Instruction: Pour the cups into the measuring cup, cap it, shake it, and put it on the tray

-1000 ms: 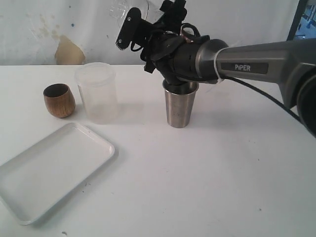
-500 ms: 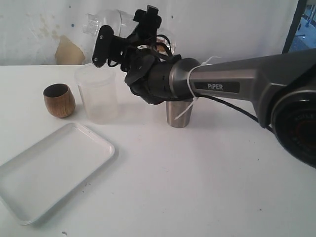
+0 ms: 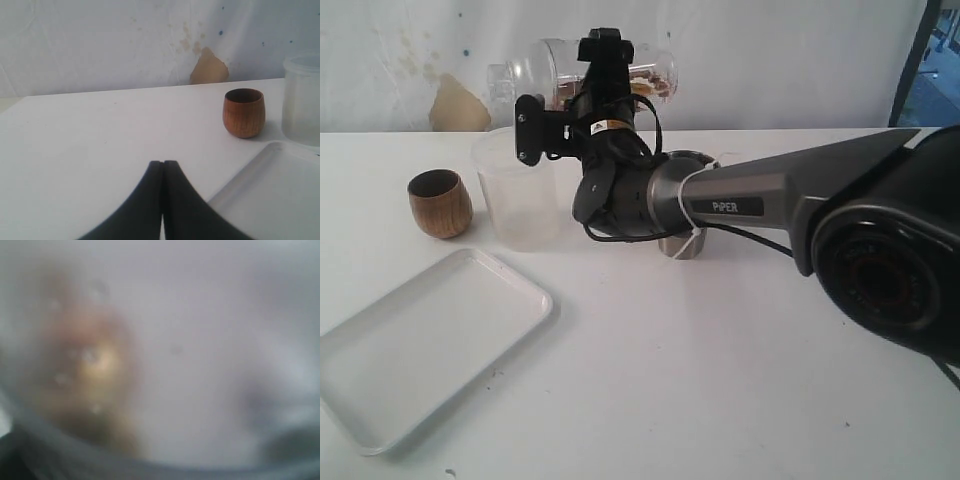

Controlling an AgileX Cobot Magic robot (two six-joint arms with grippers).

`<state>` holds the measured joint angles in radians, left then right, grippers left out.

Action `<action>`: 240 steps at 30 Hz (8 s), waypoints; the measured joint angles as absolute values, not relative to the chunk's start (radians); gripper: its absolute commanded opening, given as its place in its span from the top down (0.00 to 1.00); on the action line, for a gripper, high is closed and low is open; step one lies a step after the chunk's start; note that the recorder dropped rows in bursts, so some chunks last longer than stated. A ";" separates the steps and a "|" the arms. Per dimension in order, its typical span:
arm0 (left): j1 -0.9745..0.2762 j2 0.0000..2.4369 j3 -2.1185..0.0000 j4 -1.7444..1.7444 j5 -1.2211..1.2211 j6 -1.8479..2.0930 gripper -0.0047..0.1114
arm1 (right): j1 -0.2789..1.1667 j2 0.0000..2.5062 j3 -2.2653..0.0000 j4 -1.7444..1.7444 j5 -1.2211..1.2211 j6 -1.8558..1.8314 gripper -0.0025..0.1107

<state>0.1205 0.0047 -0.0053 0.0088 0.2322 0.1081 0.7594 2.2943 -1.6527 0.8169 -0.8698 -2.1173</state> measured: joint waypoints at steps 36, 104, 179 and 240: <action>0.121 0.005 -0.005 0.009 0.232 0.108 0.96 | 0.651 2.294 -1.653 0.542 -0.801 -2.117 0.98; 0.121 0.005 -0.005 0.009 0.232 0.108 0.96 | 0.594 2.294 -1.653 0.313 -0.766 -2.117 0.98; 0.121 0.005 -0.005 0.009 0.232 0.108 0.96 | 0.575 2.294 -1.653 0.221 -0.803 -2.117 0.98; 0.121 0.005 -0.005 0.009 0.232 0.108 0.96 | 0.575 2.294 -1.653 0.157 -0.825 -2.117 0.98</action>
<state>0.1205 0.0047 -0.0053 0.0088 0.2322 0.1081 0.5755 2.2943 -1.6527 0.1566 -0.8254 -2.1173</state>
